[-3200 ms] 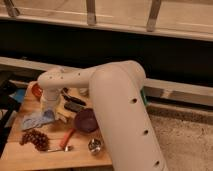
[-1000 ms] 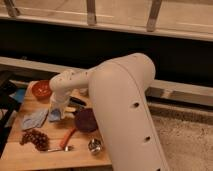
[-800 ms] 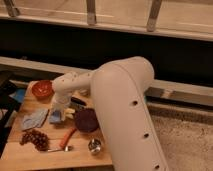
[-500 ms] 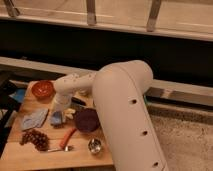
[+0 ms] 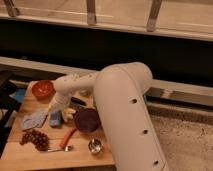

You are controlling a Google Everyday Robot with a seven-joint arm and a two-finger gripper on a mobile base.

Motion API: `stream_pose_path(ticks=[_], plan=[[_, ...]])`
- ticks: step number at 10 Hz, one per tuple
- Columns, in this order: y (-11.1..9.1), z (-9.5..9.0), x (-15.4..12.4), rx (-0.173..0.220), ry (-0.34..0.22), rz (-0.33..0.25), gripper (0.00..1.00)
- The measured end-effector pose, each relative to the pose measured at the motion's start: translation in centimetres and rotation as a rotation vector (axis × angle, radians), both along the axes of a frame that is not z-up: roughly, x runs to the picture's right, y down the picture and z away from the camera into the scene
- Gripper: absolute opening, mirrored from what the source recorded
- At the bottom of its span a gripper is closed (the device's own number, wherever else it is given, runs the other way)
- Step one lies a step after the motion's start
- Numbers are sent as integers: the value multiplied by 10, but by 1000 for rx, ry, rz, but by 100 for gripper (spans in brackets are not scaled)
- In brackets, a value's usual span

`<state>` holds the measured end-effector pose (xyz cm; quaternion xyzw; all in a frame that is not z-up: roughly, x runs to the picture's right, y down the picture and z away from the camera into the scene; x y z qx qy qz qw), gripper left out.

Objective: Place sponge in table surface

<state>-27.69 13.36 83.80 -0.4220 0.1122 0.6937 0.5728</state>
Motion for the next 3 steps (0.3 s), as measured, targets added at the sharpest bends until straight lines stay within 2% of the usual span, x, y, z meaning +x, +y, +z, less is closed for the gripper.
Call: stream_pose_path(ticks=[1, 3], plan=[[-3, -4, -2, 11, -30, -10, 66], [-6, -7, -4, 18, -46, -15, 66]])
